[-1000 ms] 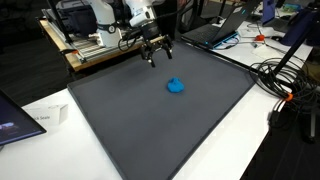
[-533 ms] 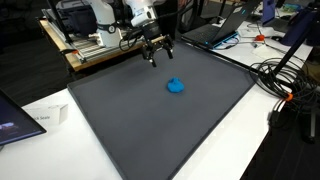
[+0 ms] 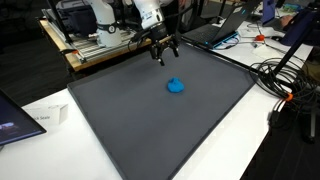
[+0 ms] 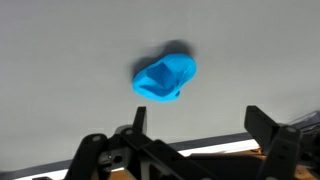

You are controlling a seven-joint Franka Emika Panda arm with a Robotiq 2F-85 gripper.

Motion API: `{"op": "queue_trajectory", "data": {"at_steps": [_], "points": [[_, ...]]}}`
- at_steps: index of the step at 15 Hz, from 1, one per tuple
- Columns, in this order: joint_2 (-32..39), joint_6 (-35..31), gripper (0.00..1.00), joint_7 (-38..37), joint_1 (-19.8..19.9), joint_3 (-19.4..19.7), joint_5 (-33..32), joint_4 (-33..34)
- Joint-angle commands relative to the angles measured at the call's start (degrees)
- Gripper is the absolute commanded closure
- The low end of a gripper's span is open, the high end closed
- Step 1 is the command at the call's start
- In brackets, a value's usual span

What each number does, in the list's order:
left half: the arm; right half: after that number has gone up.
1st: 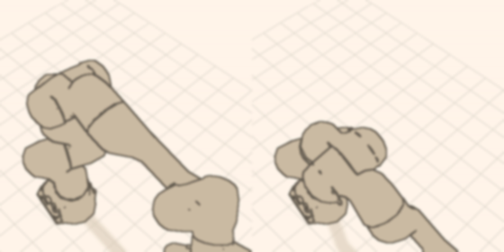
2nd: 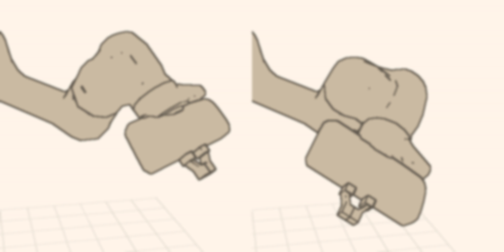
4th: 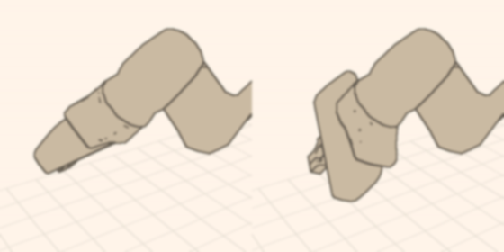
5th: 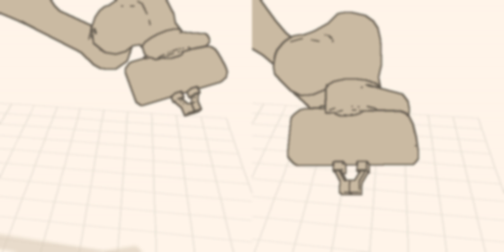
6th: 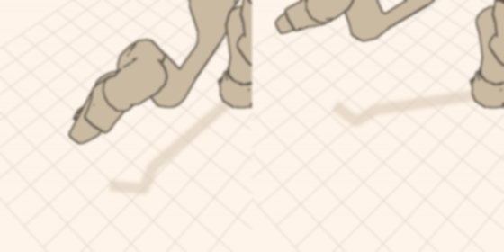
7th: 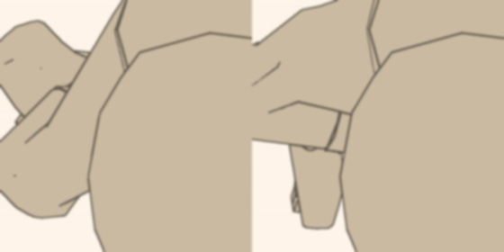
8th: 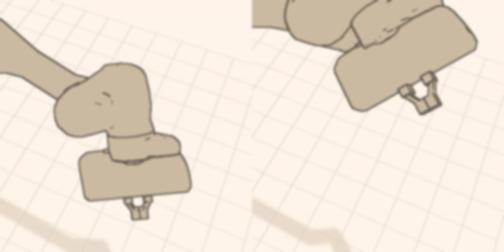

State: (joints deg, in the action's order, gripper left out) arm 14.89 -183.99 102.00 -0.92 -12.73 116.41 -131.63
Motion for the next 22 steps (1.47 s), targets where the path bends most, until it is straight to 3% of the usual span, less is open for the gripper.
{"op": "queue_trajectory", "data": {"at_steps": [1,8,13,14,17,18,21,22], "points": [[1.58,-0.64,0.00,0.91,-2.23,1.05,2.46,1.51],[8.18,-3.20,0.00,-0.59,-5.51,2.63,1.47,6.88],[14.53,-6.48,0.00,-3.33,-5.48,2.15,1.02,10.13],[14.61,-6.09,0.00,-13.70,-8.19,4.40,-7.28,8.34],[15.87,-5.54,0.00,-25.29,-9.31,5.73,-16.12,7.33],[17.03,-6.87,0.00,-19.77,-7.35,3.93,-10.88,9.45],[17.72,-7.58,0.00,-21.83,-7.67,4.04,-11.91,9.59],[16.67,-6.43,0.00,-32.33,-10.14,6.47,-20.71,6.91]]}}
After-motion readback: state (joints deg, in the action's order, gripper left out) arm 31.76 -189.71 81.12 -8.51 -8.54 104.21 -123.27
